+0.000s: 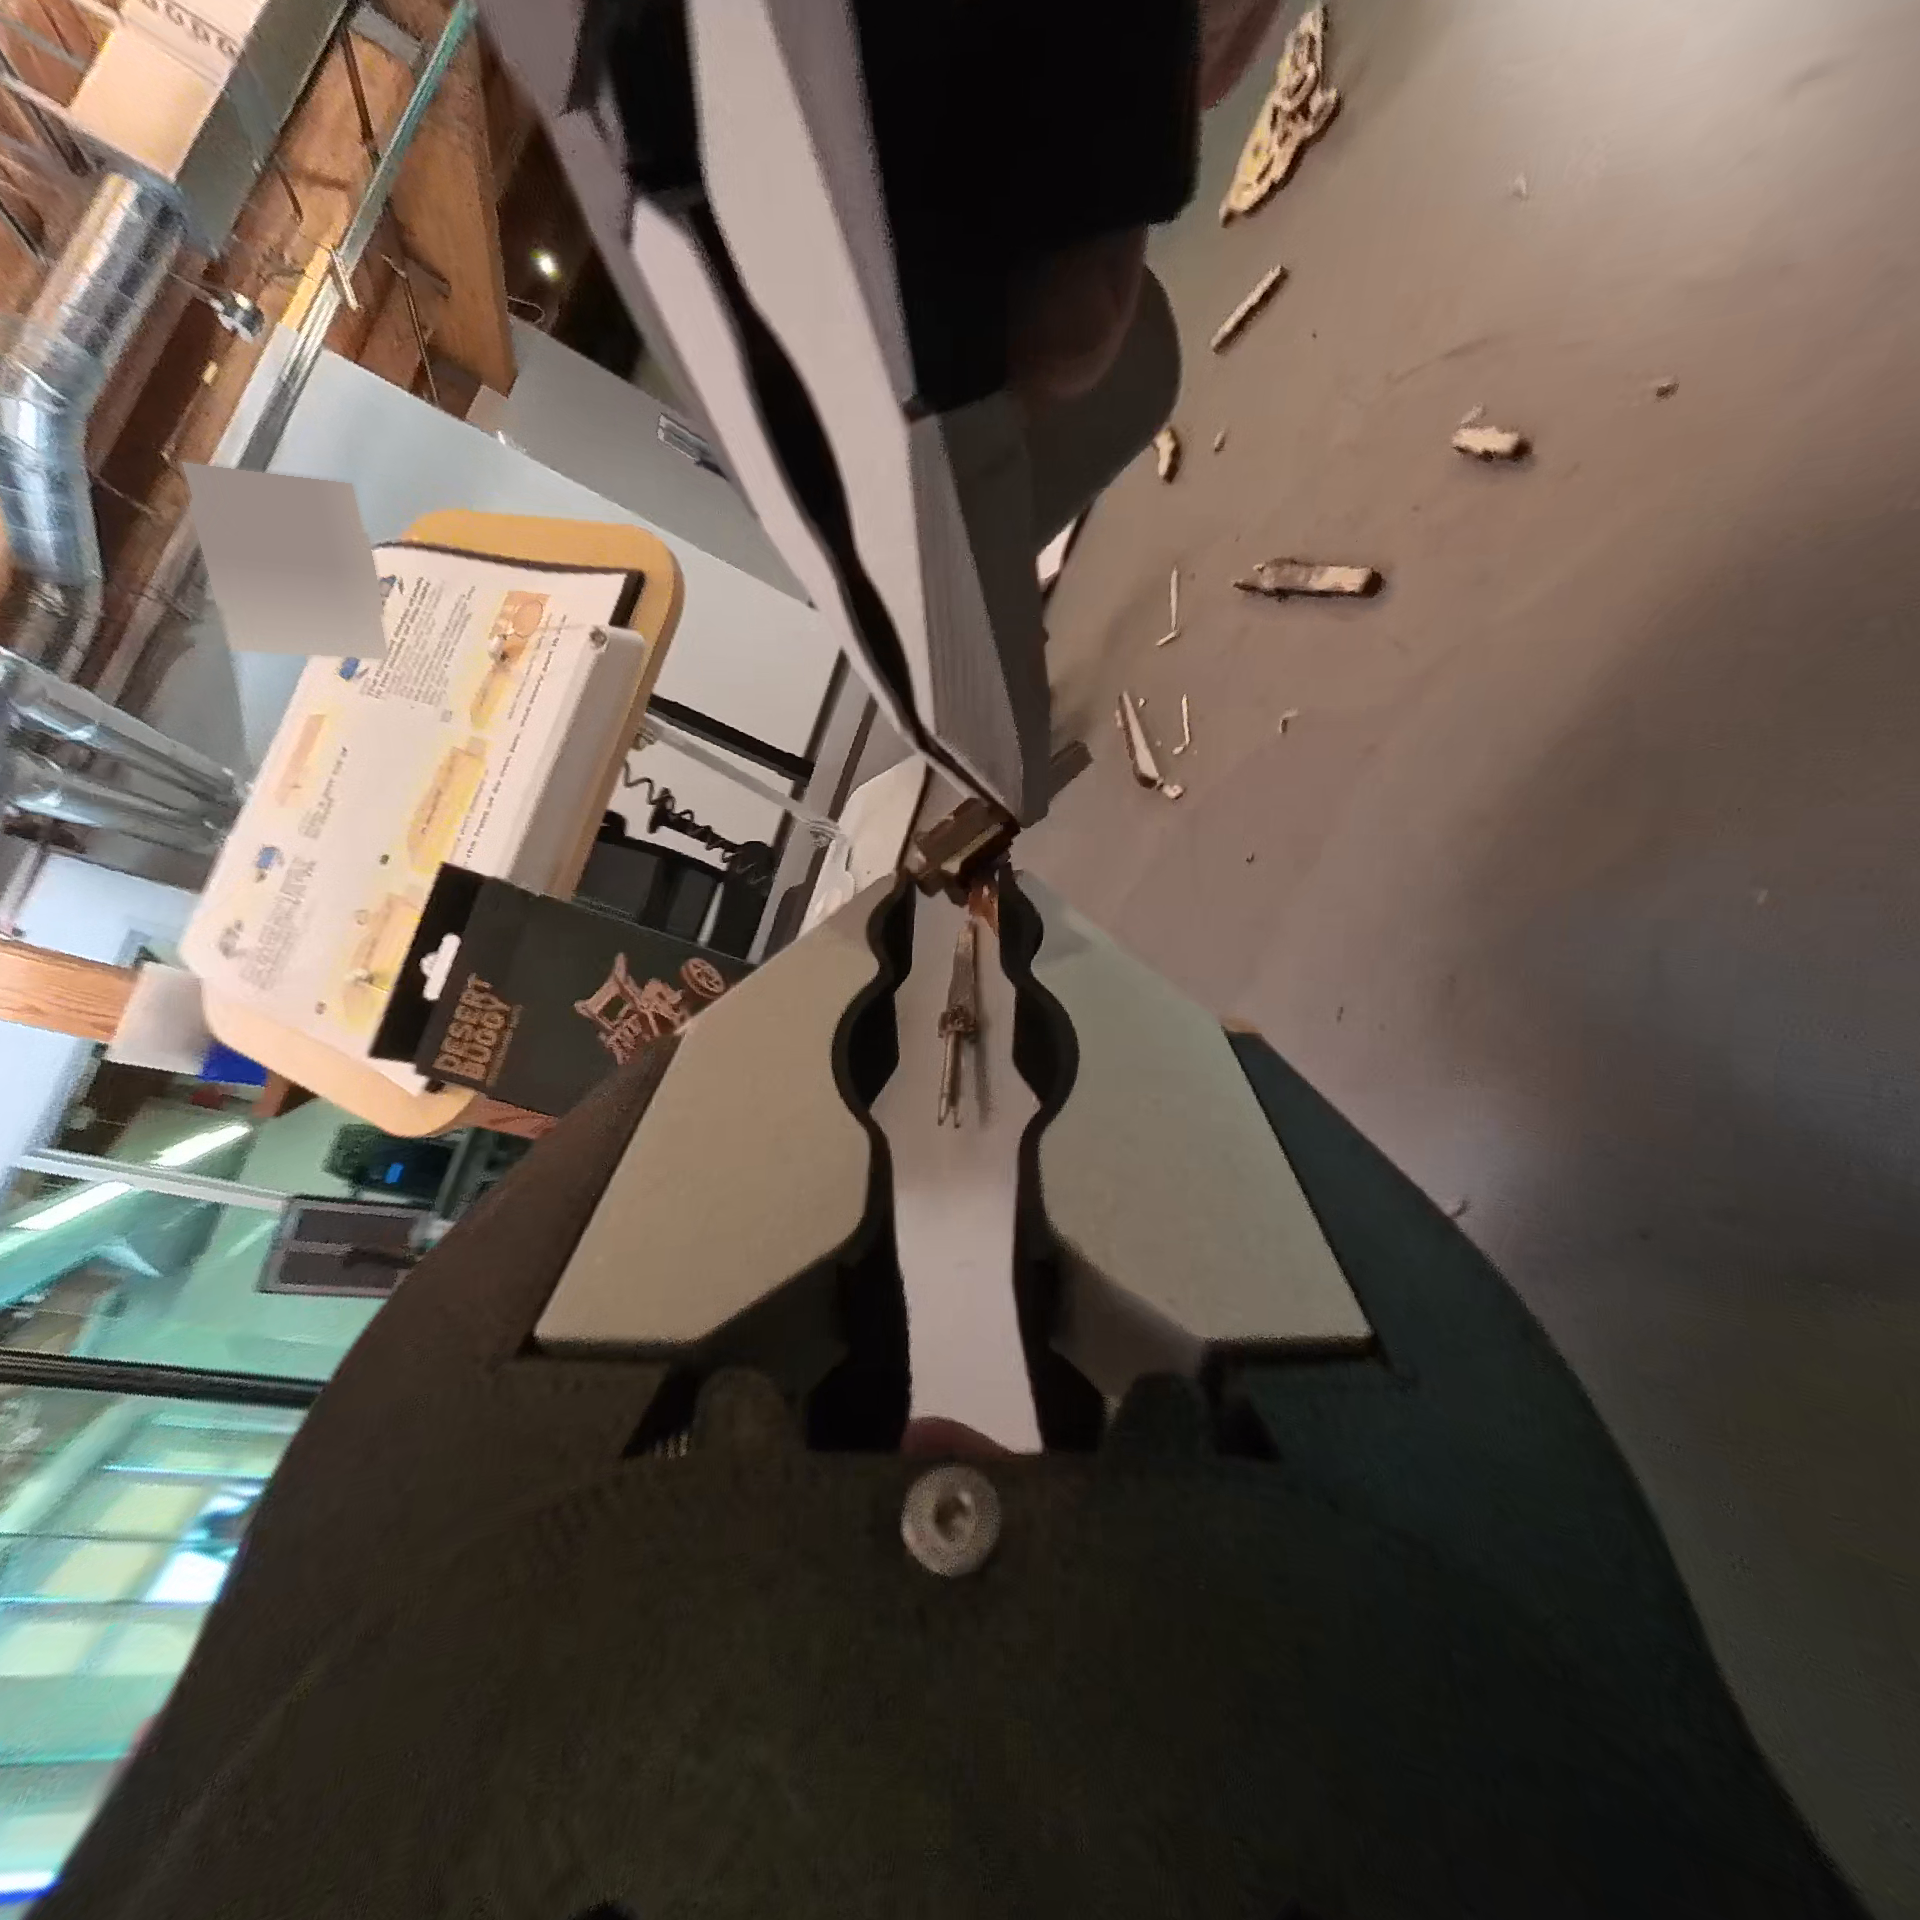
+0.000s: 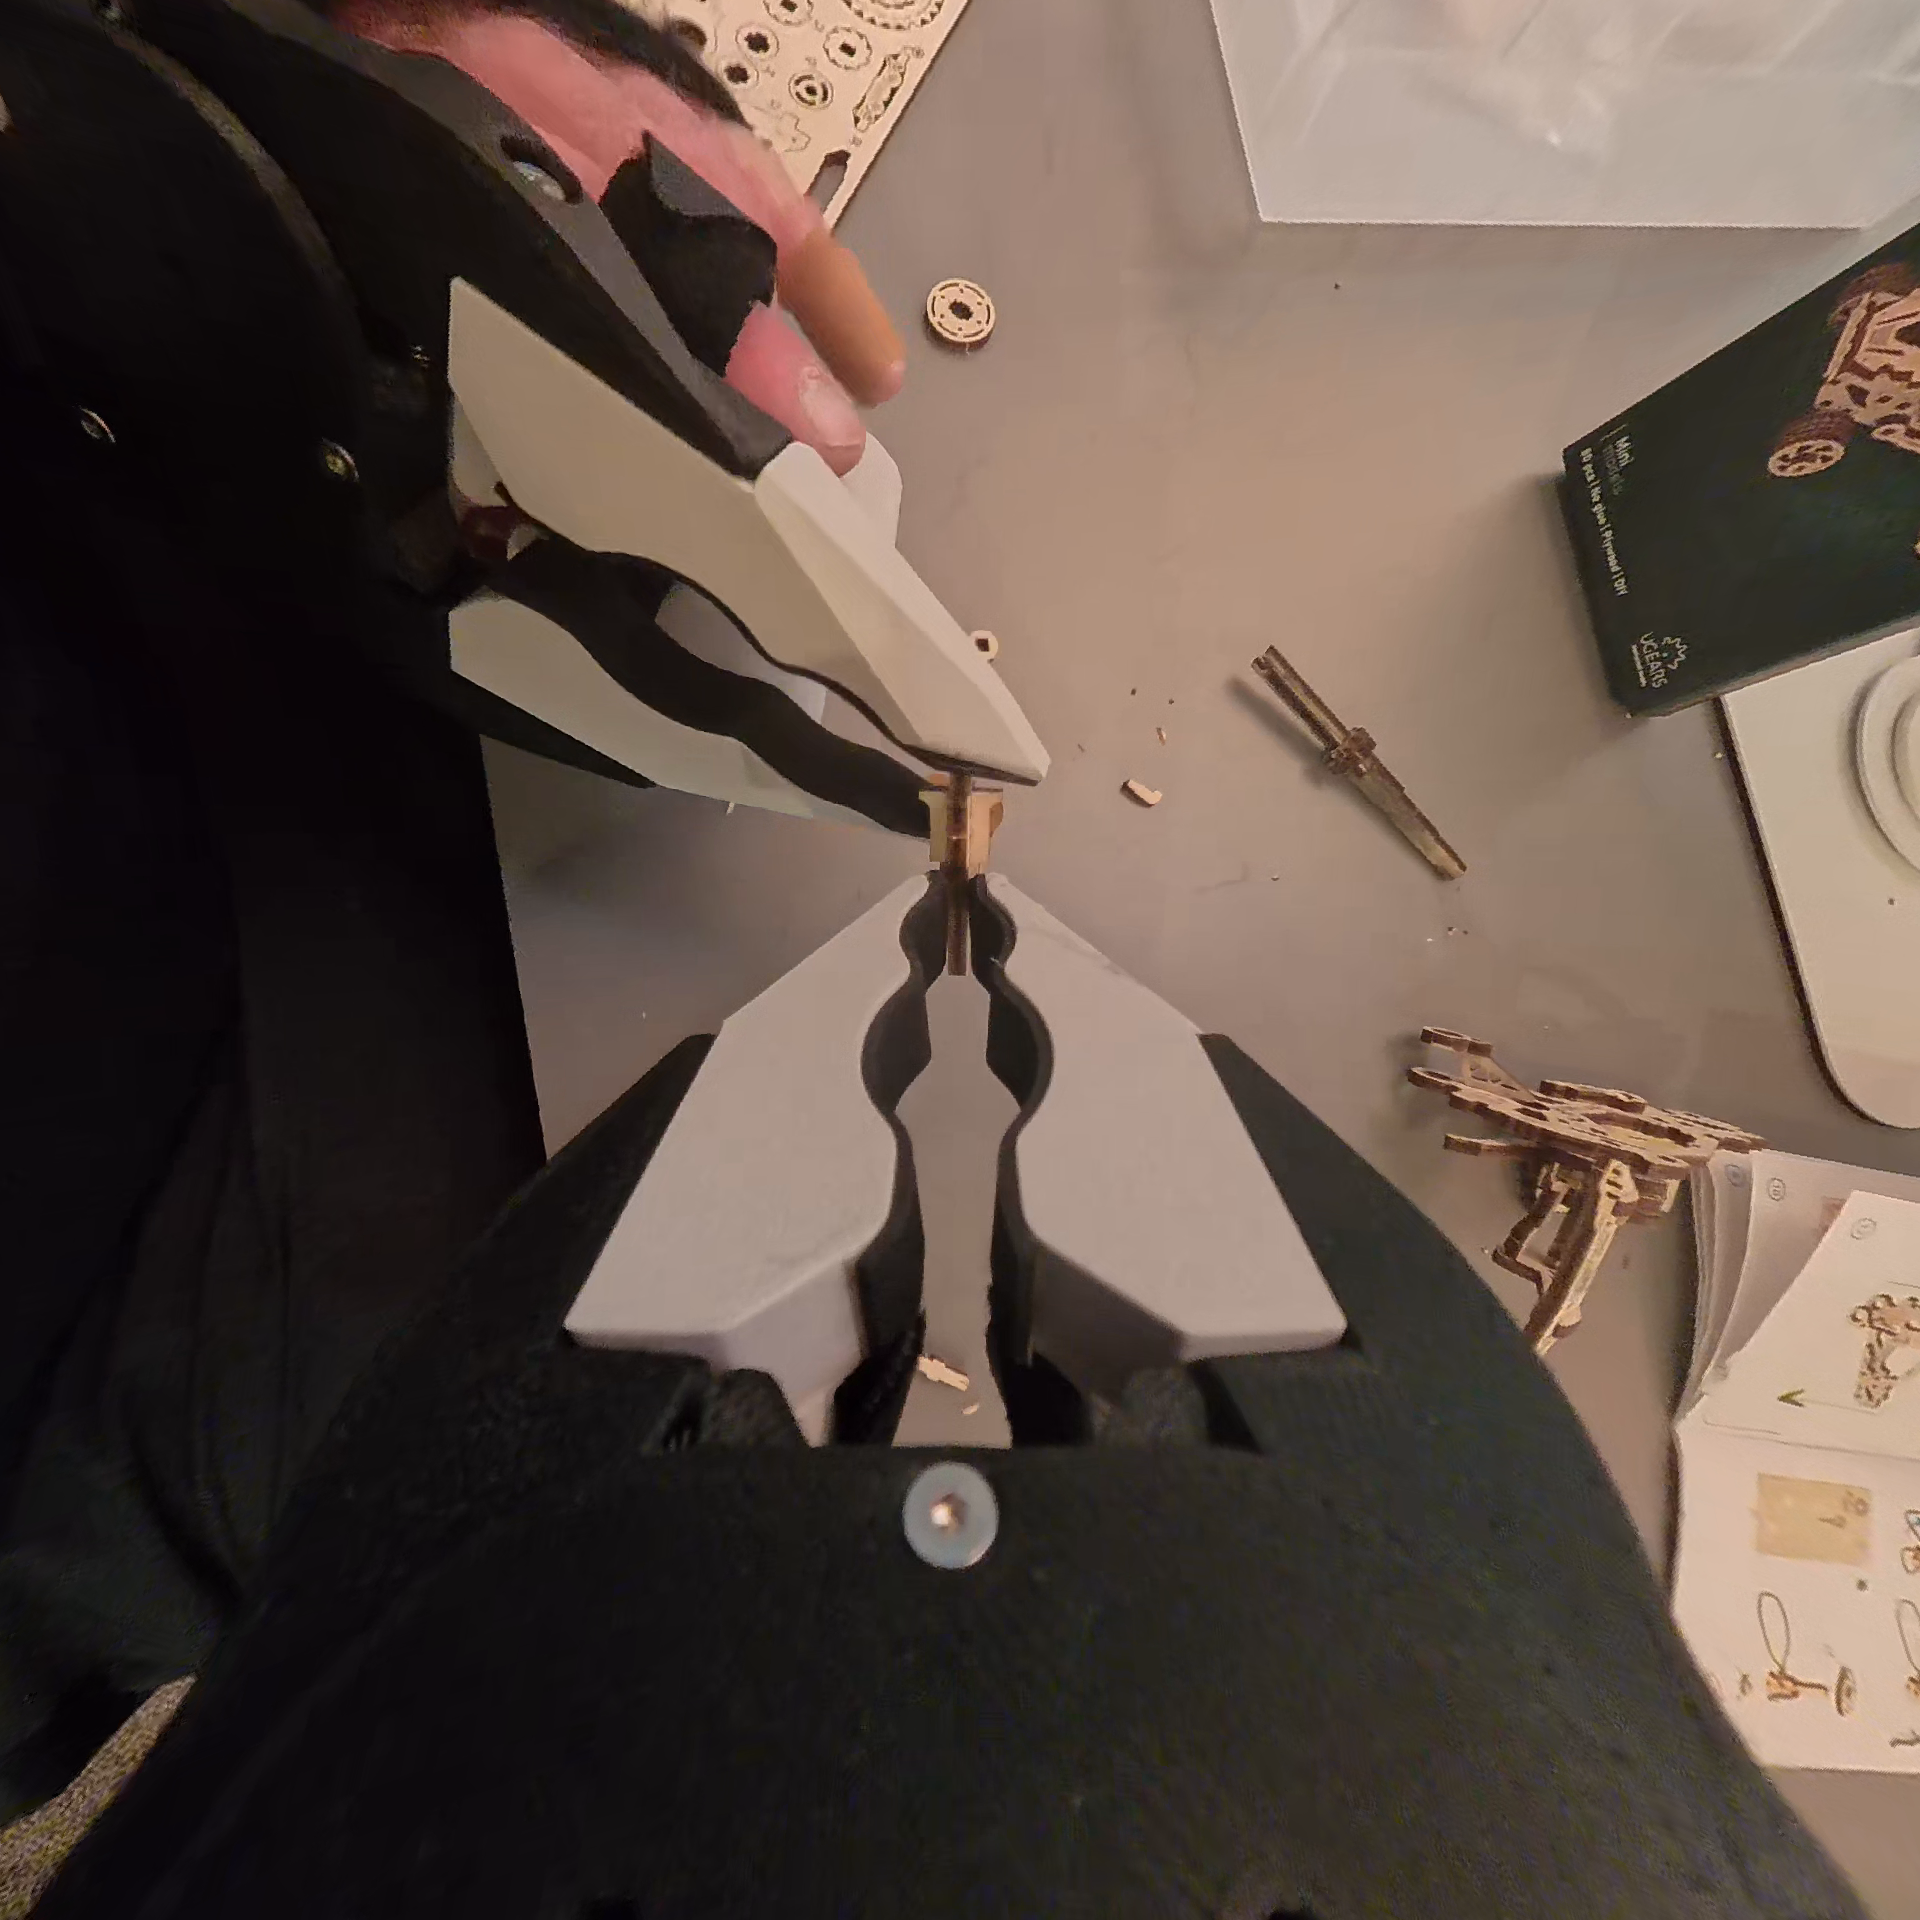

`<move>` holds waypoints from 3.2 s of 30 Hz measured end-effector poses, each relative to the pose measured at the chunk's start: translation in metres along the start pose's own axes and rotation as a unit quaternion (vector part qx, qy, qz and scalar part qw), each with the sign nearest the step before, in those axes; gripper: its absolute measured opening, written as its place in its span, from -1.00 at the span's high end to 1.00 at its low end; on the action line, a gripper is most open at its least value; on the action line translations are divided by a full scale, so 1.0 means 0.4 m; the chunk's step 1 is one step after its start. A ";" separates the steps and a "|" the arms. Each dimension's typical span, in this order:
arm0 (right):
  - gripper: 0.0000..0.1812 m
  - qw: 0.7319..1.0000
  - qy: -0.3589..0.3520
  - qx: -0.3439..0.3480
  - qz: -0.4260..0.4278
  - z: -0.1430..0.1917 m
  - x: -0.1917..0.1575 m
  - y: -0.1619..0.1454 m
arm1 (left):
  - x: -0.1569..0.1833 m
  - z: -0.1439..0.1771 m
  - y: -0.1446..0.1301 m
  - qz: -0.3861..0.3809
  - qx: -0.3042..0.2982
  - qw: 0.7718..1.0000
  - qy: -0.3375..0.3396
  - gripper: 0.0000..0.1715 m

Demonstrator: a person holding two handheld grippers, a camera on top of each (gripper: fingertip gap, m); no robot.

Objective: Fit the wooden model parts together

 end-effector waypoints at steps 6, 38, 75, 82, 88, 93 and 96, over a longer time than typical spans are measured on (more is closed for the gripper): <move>1.00 0.999 0.020 0.025 -0.012 0.013 0.010 0.015 | -0.034 -0.005 -0.013 0.095 0.007 0.995 -0.025 0.64; 0.91 0.960 -0.131 0.034 0.244 0.065 -0.079 0.051 | -0.120 -0.056 -0.085 0.641 0.023 0.673 -0.369 0.83; 0.98 0.994 -0.038 0.025 0.101 0.026 0.001 0.095 | -0.188 -0.004 -0.198 0.655 -0.006 0.652 -0.381 0.72; 0.98 1.000 0.011 -0.008 0.006 -0.073 0.048 0.086 | -0.161 0.018 -0.256 0.569 -0.160 0.724 -0.356 0.71; 0.98 0.999 0.038 -0.020 -0.014 -0.132 0.065 0.097 | -0.119 0.021 -0.252 0.521 -0.182 0.738 -0.387 0.74; 0.98 0.998 0.059 -0.032 -0.011 -0.144 0.074 0.111 | -0.162 0.021 -0.252 0.521 -0.151 0.761 -0.355 0.71; 0.98 0.996 0.068 -0.039 -0.030 -0.150 0.081 0.114 | -0.162 0.015 -0.262 0.485 -0.179 0.782 -0.348 0.59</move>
Point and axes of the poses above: each gripper's, where its closed fingertips meet, z back along the fingers, y out of its top, x = y × z across the jaws, the point moved 10 cm from there along z, back along the fingers, and after that the axes turned 12 degrees about y, right-handed, at the moved point
